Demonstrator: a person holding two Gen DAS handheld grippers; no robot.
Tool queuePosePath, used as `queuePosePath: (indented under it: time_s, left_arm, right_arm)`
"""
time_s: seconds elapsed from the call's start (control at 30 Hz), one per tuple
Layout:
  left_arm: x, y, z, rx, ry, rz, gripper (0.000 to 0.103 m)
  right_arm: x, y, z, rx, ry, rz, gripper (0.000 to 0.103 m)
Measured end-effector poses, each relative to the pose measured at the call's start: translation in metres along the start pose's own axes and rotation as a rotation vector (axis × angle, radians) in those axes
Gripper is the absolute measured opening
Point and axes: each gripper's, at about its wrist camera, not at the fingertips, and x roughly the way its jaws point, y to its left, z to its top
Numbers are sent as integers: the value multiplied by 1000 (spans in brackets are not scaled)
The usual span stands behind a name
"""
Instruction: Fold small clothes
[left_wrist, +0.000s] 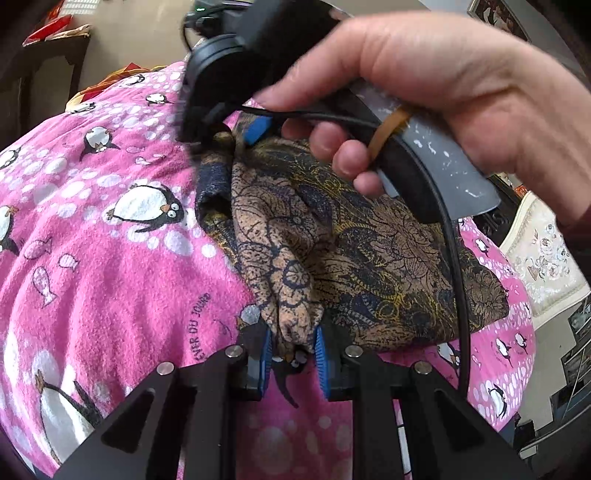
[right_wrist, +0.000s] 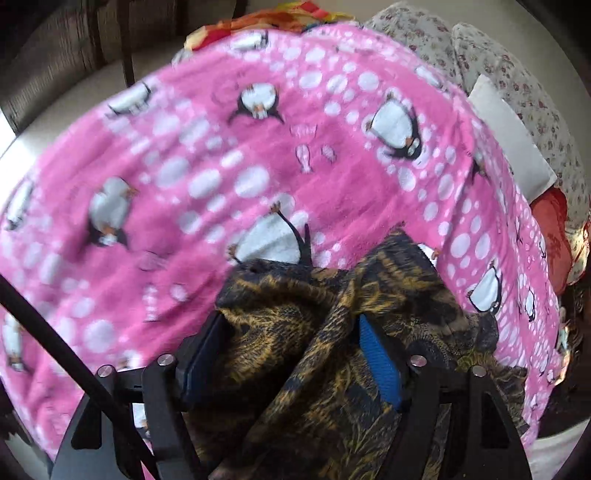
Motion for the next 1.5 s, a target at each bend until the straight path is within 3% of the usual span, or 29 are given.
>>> queuePosePath:
  time_s: [0.03, 0.13, 0.27, 0.4, 0.53, 0.67, 0.9, 1.13, 1.17, 1.27, 1.3, 1.33, 1.4, 1.47, 1.5]
  left_arm:
    - [-3, 0, 2, -2, -1, -5, 19]
    - [-11, -8, 10, 12, -11, -16, 16]
    - [-26, -43, 28, 58, -67, -97, 15]
    - [-17, -89, 47, 94, -75, -226, 15]
    - [15, -135, 55, 119, -23, -322, 15]
    - [54, -179, 47, 145, 69, -380, 15]
    - [101, -239, 23, 196, 187, -377, 15]
    - [138, -275, 5, 230, 230, -319, 16]
    - [142, -279, 3, 232, 236, -311, 20]
    - [148, -287, -4, 211, 280, -348, 51]
    - [141, -290, -6, 218, 277, -365, 57]
    - [131, -291, -9, 237, 276, -396, 59]
    - [114, -292, -13, 244, 296, -451, 62]
    - [91, -279, -17, 256, 290, -470, 62]
    - [75, -268, -18, 281, 261, -445, 62]
  right_arm:
    - [-2, -6, -1, 14, -7, 25, 26]
    - [-24, -28, -10, 41, -64, 123, 13]
    - [-63, -89, -25, 102, -118, 210, 12]
    - [-94, -162, -44, 175, -123, 226, 11]
    - [-111, -239, -74, 252, -100, 211, 11]
    - [-109, -290, -119, 310, -75, 167, 11]
    - [-81, -352, -192, 391, -49, 159, 11]
    - [-59, -380, -220, 424, -43, 129, 12]
    - [-56, -382, -223, 425, -41, 107, 12]
    - [-50, -394, -237, 460, -60, 22, 19]
    - [-51, -395, -241, 469, -64, -18, 30]
    - [-56, -397, -249, 484, -85, -78, 38]
    - [-69, -397, -263, 509, -124, -131, 38]
    - [-89, -391, -275, 515, -179, -117, 39]
    - [-97, -386, -281, 507, -207, -91, 39]
